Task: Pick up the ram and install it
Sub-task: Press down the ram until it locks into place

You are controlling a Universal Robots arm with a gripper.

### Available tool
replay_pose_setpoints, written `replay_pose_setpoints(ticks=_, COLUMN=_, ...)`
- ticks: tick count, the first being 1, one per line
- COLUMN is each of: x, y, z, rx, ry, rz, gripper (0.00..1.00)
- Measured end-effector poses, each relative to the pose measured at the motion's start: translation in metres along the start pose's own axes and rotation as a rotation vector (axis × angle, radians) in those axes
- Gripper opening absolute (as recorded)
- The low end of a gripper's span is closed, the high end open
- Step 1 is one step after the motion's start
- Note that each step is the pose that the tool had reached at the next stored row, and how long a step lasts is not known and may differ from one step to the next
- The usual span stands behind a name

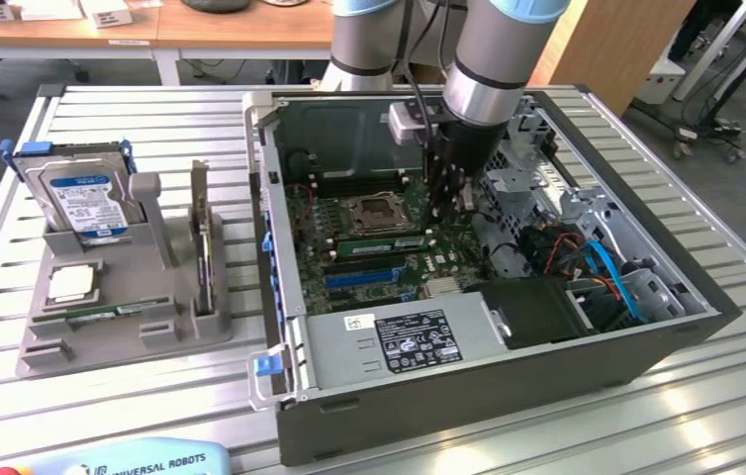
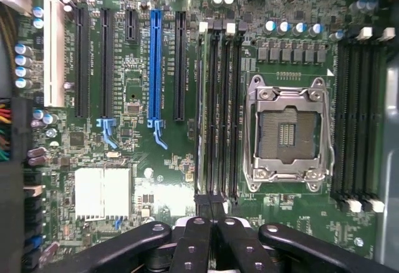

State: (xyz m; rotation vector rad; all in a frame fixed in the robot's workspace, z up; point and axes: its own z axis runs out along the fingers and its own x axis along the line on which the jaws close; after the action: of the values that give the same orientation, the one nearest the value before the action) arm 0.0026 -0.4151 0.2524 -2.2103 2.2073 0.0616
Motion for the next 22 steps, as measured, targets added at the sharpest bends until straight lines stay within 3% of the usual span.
replay_pose_setpoints(ticks=4, x=0.0, y=0.0001, z=-0.0089, rx=0.0, ry=0.0, rz=0.0, gripper=0.1)
replay_pose_setpoints(ticks=11, x=0.0, y=0.0021, z=-0.0094, rx=0.0, ry=-0.0002, rz=0.0, gripper=0.1)
replay_pose_setpoints(ticks=18, x=0.0, y=0.0311, z=-0.0089, rx=0.0001, ry=-0.0003, rz=0.0, gripper=0.1)
replay_pose_setpoints(ticks=22, x=0.0, y=0.0435, z=-0.0086, rx=0.0001, ry=-0.0004, rz=0.0, gripper=0.1)
